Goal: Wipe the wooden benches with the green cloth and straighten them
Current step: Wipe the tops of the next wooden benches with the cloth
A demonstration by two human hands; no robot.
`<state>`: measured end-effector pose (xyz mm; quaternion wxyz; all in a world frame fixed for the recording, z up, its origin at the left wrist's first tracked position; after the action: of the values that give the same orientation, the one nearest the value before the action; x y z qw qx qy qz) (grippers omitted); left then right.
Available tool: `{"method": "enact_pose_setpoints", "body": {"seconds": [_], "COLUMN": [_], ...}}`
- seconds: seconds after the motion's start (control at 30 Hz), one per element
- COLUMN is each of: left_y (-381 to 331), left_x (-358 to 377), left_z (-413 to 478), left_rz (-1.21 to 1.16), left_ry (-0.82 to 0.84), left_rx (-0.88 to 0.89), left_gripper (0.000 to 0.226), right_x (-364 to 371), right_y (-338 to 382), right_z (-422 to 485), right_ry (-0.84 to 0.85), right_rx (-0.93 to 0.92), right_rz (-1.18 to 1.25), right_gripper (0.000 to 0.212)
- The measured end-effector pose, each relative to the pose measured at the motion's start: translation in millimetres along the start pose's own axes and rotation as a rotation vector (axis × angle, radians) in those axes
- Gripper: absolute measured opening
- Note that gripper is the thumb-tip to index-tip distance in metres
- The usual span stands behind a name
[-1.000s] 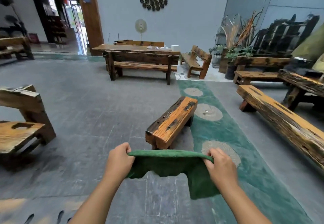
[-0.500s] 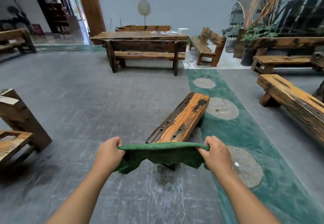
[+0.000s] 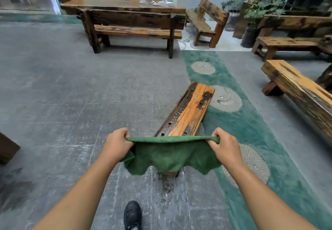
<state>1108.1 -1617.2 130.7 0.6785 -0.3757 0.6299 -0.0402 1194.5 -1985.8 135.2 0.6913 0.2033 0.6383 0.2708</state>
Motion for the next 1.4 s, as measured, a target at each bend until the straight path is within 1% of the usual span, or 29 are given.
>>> {"method": "enact_pose_setpoints", "body": {"seconds": [0.1,0.23,0.33,0.4,0.53,0.6,0.7,0.77,0.83,0.93,1.0,1.1,1.2,1.23,1.33,1.4], "left_y": [3,1,-3,-4,-3,-5,-5,-2,2,9,16,29,45,52,71,77], "left_x": [13,31,47,67,103,117,141,152,168,195,216,250,275,281,296,307], "left_z": [70,149,188,212,245,260,285,296,309,325,338,351,365,369,382,395], "left_rz": [0.027,0.108,0.09,0.151,0.25,0.281,0.286,0.288,0.322,0.367,0.381,0.362,0.337,0.353,0.424,0.43], "left_ry": [0.176,0.348,0.454,0.523,0.61,0.627,0.632,0.626,0.639,0.653,0.686,0.82,0.944,0.976,1.071,1.127], "left_rx": [0.041,0.134,0.154,0.197,0.264,0.308,0.299,0.26,0.24,0.251,0.272,0.329,0.385,0.384,0.352,0.315], "left_gripper": [0.029,0.022,0.023,0.028,0.032,0.031,0.017,0.013,0.014,0.024,0.021,0.019,0.039,0.043,0.036,0.027], "right_x": [30,63,84,105,142,159,185,194,203,217,231,257,280,287,306,313], "right_y": [14,17,8,-6,-32,-42,-66,-75,-86,-97,-110,-126,-138,-139,-145,-154], "right_z": [37,75,89,100,115,126,142,148,155,164,168,167,167,165,163,169], "right_ry": [-0.014,-0.008,0.019,0.062,0.095,0.116,0.161,0.181,0.178,0.182,0.192,0.241,0.263,0.296,0.441,0.462], "right_rx": [0.064,0.155,0.234,0.285,0.383,0.413,0.47,0.492,0.527,0.566,0.591,0.623,0.647,0.657,0.678,0.704], "right_rz": [-0.046,-0.098,-0.114,-0.111,-0.073,-0.042,-0.003,0.007,0.012,-0.006,-0.01,-0.027,-0.093,-0.094,-0.076,-0.026], "right_gripper": [0.023,0.016,0.015,0.016,0.017,0.019,0.018,0.019,0.019,0.013,0.013,0.014,0.018,0.019,0.02,0.022]}}
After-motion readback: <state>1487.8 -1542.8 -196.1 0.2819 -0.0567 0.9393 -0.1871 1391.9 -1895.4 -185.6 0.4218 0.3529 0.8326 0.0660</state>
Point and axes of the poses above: each hand's wrist, its own z-axis towards the middle knuckle, its own x-axis out of the palm, y = z × x, the point moved 6 cm from there along z, towards the middle knuckle, and after that the axes turned 4 degrees about z, right-handed, at the moved point
